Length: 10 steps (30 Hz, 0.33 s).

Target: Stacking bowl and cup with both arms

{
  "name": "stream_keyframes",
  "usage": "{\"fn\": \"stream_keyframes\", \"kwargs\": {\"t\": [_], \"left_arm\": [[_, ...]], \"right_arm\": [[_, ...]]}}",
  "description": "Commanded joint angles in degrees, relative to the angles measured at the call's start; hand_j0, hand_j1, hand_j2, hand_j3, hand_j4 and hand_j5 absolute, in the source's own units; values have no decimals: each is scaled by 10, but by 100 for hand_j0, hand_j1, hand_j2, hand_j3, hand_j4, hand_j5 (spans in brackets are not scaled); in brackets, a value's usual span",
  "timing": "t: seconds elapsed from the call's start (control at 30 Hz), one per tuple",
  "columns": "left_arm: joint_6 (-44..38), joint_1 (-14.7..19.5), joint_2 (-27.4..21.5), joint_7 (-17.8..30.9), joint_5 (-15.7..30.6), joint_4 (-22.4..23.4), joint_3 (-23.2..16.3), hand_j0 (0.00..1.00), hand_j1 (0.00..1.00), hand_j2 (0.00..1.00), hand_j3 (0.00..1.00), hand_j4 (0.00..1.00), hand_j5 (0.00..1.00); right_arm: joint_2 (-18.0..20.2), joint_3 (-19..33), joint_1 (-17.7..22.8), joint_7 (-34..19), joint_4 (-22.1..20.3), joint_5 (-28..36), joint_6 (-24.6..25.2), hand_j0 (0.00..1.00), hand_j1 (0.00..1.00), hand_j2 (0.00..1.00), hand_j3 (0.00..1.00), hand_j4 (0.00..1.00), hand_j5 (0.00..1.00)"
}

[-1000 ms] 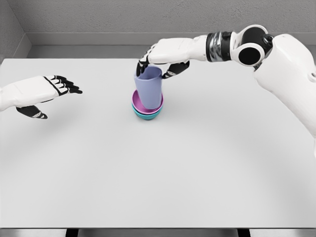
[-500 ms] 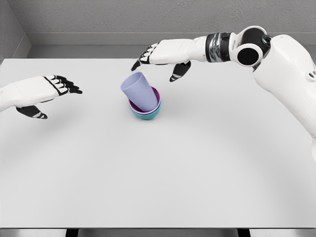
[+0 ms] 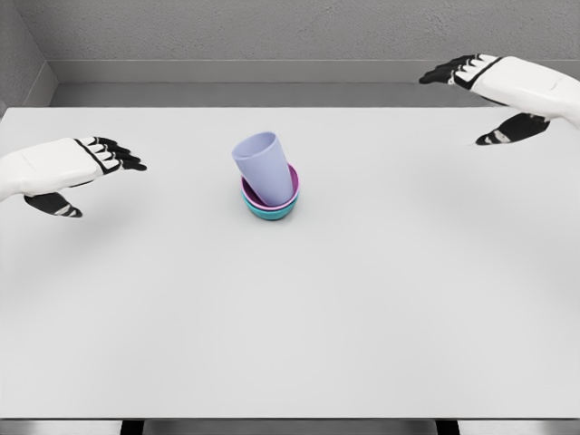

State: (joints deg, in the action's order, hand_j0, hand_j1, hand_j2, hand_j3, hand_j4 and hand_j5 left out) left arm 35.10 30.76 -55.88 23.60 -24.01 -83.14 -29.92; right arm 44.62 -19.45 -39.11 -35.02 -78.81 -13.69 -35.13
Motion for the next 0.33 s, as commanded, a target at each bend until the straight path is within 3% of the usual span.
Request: {"fn": "stream_keyframes", "kwargs": {"t": [0.0,0.03,0.13,0.23,0.3], "left_arm": [[-1,0,0,0,5,0,-1,100,100,100,100,100,100],[-1,0,0,0,5,-1,0,100,100,100,100,100,100],[-1,-2,2,1,0,-1,-3,100,100,100,100,100,100],[-1,-40,2,1,5,-2,-1,100,100,100,100,100,100],[-1,-40,4,1,5,-3,0,100,100,100,100,100,100]], "right_arm": [[5,-40,-2,0,-8,6,1,100,100,100,100,100,100],[1,-68,-9,0,-8,6,1,100,100,100,100,100,100],[1,-70,-14,0,-7,6,1,100,100,100,100,100,100],[1,-70,-14,0,-7,6,1,100,100,100,100,100,100],[1,-69,-14,0,-7,6,1,100,100,100,100,100,100]]}}
